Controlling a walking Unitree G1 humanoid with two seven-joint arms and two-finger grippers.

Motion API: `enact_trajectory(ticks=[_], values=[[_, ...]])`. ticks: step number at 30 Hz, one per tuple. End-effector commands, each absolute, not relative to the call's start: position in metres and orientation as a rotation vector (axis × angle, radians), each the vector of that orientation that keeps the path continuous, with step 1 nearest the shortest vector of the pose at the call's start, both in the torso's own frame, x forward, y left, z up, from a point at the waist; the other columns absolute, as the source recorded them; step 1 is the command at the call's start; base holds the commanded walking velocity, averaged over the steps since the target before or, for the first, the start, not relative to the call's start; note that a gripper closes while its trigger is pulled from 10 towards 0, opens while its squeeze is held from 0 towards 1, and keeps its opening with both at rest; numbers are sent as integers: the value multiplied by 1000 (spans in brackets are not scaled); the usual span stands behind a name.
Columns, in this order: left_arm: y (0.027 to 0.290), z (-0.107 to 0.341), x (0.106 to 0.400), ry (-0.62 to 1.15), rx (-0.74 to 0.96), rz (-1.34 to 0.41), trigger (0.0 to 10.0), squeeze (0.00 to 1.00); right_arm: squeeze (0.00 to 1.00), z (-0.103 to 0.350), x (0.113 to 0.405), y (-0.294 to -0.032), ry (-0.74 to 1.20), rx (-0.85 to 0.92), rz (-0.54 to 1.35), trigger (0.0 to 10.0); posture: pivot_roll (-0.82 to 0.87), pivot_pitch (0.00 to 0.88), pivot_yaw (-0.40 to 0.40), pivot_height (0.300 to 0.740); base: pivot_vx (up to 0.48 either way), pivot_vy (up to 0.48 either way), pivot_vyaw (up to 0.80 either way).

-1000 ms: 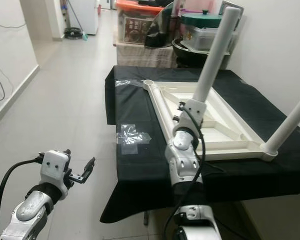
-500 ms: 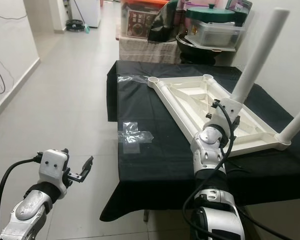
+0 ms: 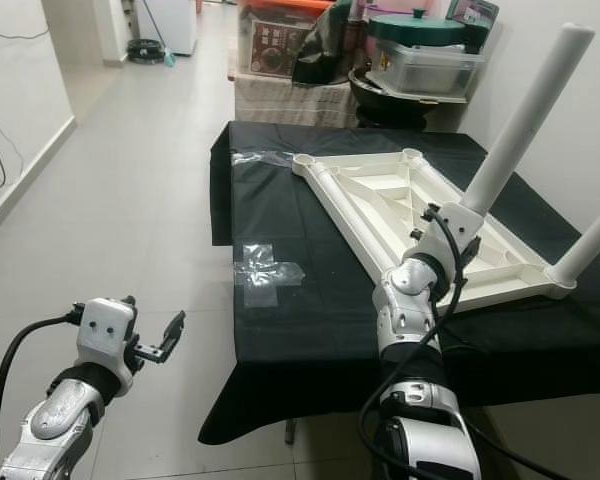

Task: Building children table

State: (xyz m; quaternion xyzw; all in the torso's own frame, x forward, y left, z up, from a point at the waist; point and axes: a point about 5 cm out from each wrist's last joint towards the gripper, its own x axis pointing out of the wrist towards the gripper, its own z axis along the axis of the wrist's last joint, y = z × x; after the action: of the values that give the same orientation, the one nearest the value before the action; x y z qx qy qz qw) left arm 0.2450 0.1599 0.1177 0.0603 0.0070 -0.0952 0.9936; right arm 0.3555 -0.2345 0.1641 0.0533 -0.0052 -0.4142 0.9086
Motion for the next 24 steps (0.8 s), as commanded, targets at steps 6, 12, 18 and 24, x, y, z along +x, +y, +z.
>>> enact_trajectory(ticks=[6, 12, 18, 24], values=[[159, 114, 246, 25, 127, -194, 10000, 0, 0, 117, 343, -229, 189, 114, -846, 10000, 113, 0, -80, 740, 0, 0, 0], [160, 114, 246, 28, 129, -195, 10000, 0, 0, 120, 347, -226, 187, 102, -809, 10000, 114, 0, -81, 740, 0, 0, 0], [160, 114, 246, 27, 128, -199, 10000, 0, 0, 127, 351, -226, 182, 102, -776, 10000, 108, 0, -77, 740, 0, 0, 0], [159, 114, 247, 27, 127, -203, 10000, 0, 0, 129, 350, -228, 178, 96, -774, 10000, 104, 0, -75, 740, 0, 0, 0]])
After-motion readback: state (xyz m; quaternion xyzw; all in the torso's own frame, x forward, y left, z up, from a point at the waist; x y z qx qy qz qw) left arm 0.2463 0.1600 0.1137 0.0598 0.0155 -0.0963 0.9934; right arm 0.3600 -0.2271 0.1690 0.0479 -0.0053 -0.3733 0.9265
